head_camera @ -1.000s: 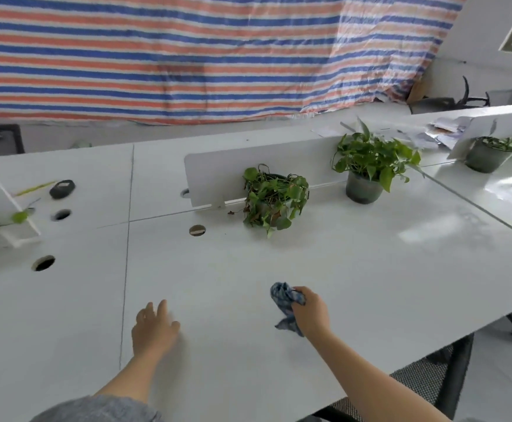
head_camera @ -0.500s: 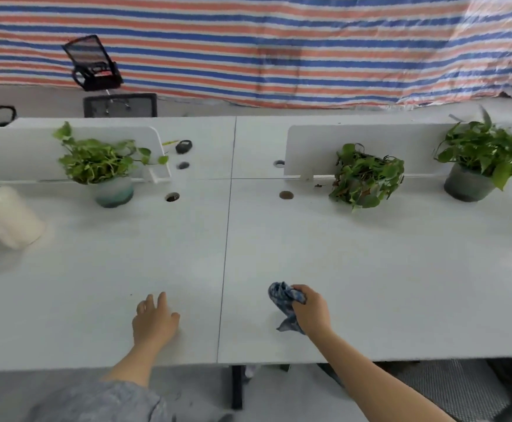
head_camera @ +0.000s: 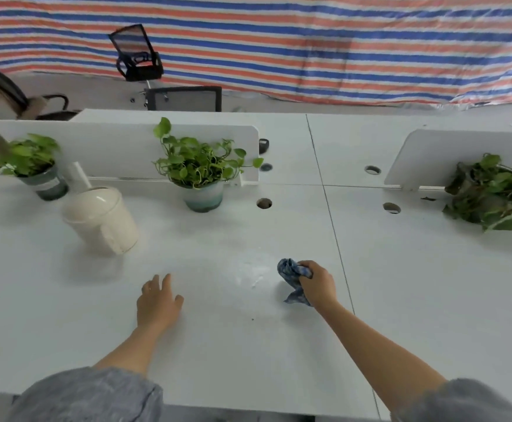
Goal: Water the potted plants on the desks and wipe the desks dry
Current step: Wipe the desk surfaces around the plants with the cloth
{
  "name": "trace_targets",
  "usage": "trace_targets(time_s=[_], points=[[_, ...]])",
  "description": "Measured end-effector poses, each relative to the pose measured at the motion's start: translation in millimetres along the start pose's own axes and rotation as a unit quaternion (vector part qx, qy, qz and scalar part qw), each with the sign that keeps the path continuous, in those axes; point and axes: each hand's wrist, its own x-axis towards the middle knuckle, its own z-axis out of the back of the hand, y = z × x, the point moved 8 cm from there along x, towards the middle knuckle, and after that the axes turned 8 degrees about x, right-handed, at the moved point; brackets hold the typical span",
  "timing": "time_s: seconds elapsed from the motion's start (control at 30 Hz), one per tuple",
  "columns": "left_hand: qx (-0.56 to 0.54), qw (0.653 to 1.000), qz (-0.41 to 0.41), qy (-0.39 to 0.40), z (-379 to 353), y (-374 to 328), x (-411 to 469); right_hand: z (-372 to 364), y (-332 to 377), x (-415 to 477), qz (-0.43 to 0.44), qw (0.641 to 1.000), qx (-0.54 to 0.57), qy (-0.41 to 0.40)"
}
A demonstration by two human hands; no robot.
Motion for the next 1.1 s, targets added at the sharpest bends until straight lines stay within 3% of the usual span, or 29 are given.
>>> trace_targets(time_s=[0.13, 0.4, 0.7, 0.8, 0.93, 1.0, 1.1], points=[[0.023, 0.999, -0.013, 0.023, 4, 42, 42, -32, 9, 9, -0.024, 0.999, 0.029, -0.036], [0.021, 0.995, -0.099, 0.025, 0, 21, 85, -21, 9, 48, -0.052, 0.99, 0.024, -0.13], [0.004, 0.993, -0.115, -0.015, 0, 28, 129, -34, 29, 131, -0.076, 0.981, -0.063, -0.165], [0.005, 0.994, -0.112, -0.015, -8, 30, 133, -53, 29, 135, -0.078, 0.969, -0.144, -0.183], [-0.002, 0.995, -0.102, -0.016, -10, 29, 137, -119, 39, 118, 0.024, 0.961, -0.265, -0.075], [0.0, 0.995, -0.102, -0.015, -9, 28, 136, -160, 58, 94, 0.179, 0.938, -0.296, -0.033], [-0.004, 0.995, -0.102, -0.013, -8, 29, 137, -219, 74, 39, 0.382, 0.871, -0.308, 0.026]])
